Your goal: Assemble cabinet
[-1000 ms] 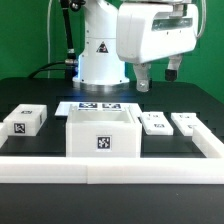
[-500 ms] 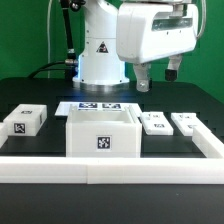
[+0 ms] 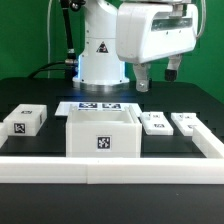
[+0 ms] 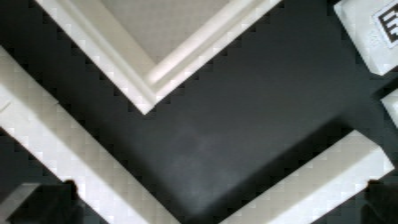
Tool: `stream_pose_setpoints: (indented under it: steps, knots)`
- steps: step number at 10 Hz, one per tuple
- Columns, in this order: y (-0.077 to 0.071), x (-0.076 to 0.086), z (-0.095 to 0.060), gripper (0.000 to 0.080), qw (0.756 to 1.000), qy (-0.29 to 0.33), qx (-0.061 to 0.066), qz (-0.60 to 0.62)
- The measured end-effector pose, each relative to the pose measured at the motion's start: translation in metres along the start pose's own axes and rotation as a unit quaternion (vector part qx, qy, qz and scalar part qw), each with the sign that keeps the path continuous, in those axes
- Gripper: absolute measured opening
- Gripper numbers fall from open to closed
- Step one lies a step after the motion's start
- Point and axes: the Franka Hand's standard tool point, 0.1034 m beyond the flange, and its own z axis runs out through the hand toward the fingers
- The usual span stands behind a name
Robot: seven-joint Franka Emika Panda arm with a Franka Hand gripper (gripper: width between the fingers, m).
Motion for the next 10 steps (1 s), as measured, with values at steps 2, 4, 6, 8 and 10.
stream_pose_setpoints:
  steps: [2,4,6,8,10]
  knots:
    - [0.002,-0.023,0.007,0.0798,0.996,0.001,-0.003,-0.087]
    - [0.004,-0.036,0.015,0.0798,0.989,0.005,-0.011,-0.146]
    - [0.003,-0.034,0.014,0.0798,0.991,0.005,-0.010,-0.136]
    - [0.006,-0.037,0.016,0.0798,0.984,0.008,-0.017,-0.176]
    - [0.010,-0.059,0.030,0.0798,0.963,0.009,-0.023,-0.268]
